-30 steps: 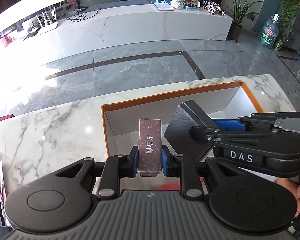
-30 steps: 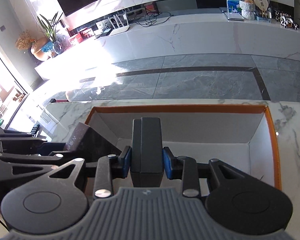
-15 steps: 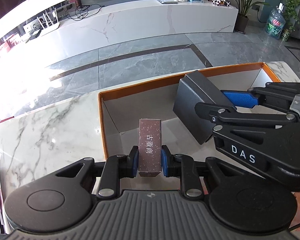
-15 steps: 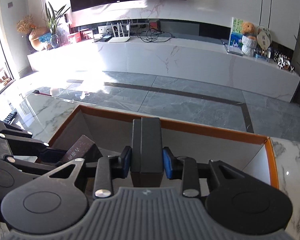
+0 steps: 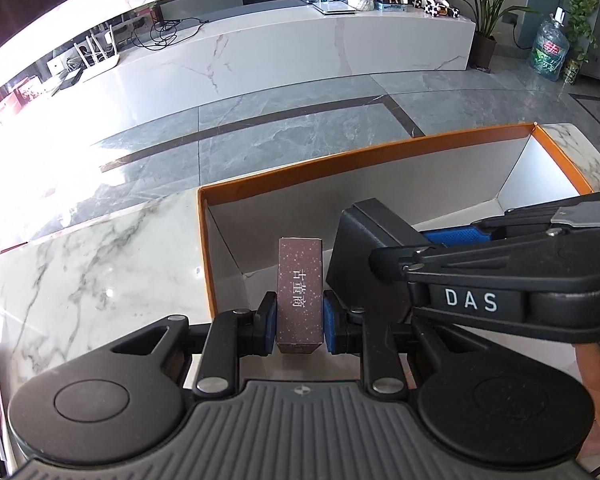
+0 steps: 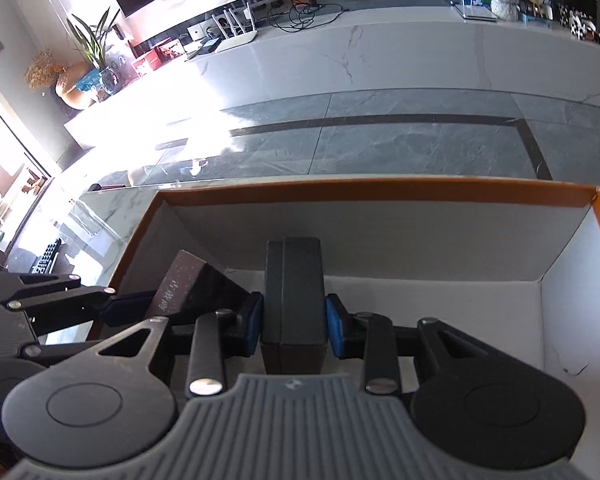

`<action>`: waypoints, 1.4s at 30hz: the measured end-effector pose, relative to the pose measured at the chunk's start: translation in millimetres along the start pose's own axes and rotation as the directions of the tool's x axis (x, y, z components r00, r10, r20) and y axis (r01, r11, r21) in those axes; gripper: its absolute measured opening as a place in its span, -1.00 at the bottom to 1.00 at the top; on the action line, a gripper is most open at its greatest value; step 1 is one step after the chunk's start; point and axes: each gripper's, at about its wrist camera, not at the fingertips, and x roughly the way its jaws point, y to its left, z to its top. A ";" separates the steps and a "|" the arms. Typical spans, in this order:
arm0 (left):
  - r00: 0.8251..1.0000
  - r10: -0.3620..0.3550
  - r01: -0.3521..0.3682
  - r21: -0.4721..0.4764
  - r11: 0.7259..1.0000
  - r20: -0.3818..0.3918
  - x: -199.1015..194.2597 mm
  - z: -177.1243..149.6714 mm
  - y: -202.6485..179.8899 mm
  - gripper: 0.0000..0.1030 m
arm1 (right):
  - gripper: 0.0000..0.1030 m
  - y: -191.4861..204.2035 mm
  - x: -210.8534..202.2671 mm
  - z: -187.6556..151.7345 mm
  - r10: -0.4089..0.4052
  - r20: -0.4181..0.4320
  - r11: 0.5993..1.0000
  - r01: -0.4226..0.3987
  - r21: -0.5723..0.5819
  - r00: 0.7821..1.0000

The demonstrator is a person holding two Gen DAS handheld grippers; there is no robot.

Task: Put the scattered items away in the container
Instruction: 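Lower the grey box with the right tool while the left tool lowers the maroon box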

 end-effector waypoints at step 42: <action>0.993 -0.086 0.096 -0.129 0.987 0.082 -46.0 -56.1 43.0 -0.50 | -0.02 36.9 -0.1 -6.6 0.143 -0.115 0.985 -0.153 -0.085 0.983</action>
